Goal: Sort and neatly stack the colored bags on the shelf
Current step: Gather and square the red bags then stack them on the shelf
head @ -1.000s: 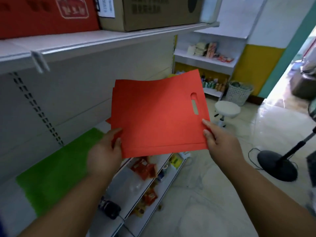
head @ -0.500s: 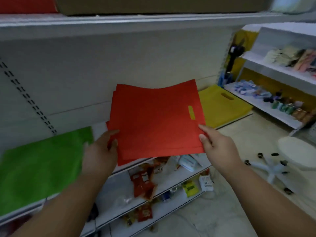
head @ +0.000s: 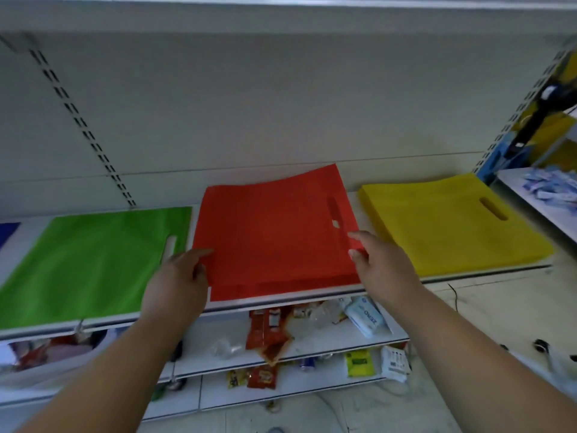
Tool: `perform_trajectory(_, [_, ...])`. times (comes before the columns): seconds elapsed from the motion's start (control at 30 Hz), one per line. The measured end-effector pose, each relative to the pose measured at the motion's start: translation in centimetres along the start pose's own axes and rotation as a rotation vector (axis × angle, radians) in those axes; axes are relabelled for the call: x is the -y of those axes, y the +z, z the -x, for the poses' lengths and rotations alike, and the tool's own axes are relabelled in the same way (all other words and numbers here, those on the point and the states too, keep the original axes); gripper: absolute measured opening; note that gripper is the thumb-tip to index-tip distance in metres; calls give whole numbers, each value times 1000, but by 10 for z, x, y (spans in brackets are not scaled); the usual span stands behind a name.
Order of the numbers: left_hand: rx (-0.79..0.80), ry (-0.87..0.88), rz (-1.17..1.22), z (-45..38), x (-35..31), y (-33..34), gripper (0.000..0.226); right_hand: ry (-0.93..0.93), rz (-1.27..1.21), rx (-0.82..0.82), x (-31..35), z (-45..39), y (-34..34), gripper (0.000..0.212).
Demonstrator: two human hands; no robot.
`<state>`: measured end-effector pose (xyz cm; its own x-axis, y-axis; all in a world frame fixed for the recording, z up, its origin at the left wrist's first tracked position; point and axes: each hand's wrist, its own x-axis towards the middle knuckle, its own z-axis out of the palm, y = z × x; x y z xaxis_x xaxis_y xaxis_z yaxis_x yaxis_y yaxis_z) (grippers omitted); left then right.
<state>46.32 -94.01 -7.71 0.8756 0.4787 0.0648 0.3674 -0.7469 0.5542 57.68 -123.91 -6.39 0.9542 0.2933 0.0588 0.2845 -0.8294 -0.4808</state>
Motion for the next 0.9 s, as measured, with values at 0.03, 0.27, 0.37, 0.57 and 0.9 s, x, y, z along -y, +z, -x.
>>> perform_trajectory(0.03, [10, 9, -18, -1, 1, 3, 35, 4, 26, 3, 0, -3, 3, 38])
perform_trajectory(0.27, [62, 73, -213, -3, -4, 17, 37, -4, 217, 37, -9, -15, 15, 27])
perform_trajectory(0.37, [81, 75, -285, 0, -5, 24, 39, -8, 303, 82, -12, -18, 17, 20])
perform_trajectory(0.57, [41, 31, -374, 1, -18, 36, 36, -40, 384, 121, -26, -24, 18, 10])
perform_trajectory(0.9, [-7, -41, -590, 9, -40, 42, 17, -189, 452, 109, -21, -26, 12, 27])
